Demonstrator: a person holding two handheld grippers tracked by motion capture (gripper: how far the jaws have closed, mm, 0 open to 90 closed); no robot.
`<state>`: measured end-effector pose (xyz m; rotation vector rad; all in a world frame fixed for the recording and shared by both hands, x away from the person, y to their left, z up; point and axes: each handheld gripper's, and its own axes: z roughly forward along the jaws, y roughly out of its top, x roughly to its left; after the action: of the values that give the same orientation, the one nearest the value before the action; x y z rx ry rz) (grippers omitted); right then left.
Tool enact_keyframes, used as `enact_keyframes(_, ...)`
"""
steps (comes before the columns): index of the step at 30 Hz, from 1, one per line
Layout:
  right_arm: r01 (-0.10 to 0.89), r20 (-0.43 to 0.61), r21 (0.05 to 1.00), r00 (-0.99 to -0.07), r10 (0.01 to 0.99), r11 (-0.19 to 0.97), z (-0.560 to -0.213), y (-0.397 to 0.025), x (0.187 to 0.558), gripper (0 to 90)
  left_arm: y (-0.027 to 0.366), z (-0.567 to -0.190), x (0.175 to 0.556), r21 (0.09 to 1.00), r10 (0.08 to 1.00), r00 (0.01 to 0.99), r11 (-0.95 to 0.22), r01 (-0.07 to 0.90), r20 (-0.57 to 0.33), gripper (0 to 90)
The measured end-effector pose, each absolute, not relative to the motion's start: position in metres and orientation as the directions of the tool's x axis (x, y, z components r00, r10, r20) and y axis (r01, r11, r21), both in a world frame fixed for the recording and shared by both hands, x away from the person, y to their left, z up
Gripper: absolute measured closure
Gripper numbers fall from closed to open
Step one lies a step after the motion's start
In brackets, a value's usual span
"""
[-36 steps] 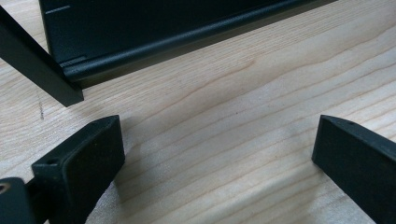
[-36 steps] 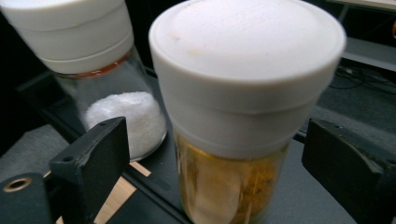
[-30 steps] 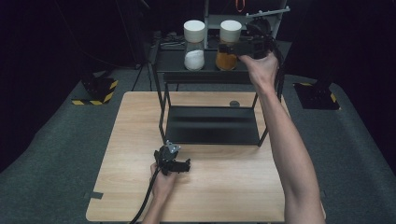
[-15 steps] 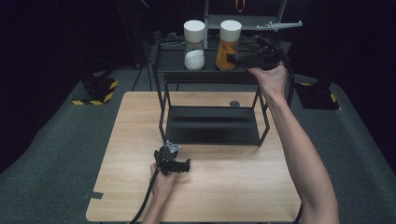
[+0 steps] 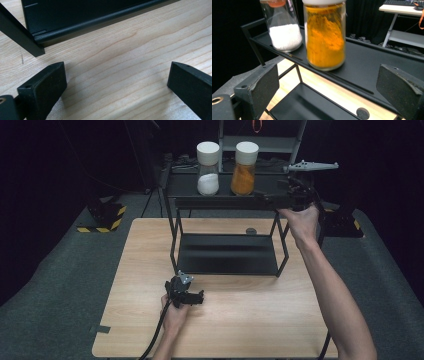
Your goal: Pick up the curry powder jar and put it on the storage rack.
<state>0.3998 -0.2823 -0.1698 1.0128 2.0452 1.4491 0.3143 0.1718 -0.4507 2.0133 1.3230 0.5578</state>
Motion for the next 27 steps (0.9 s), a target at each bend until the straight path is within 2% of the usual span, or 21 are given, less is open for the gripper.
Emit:
enact_keyframes(11, 0.294, 0.063, 0.942, -0.629, 0.775, 0.162, -0.188, -0.295, 0.388, 4.2, 0.172, -0.451, 0.314, 0.72, 0.917, 0.398, -0.273, 0.638, -0.005, 2.1)
enact_keyframes(27, 0.326, 0.092, 0.932, -0.638, 0.764, 0.16, -0.205, -0.305, 0.382, 3.8, 0.172, -0.451, 0.314, 0.719, 0.917, 0.398, -0.273, 0.639, -0.006, 2.1)
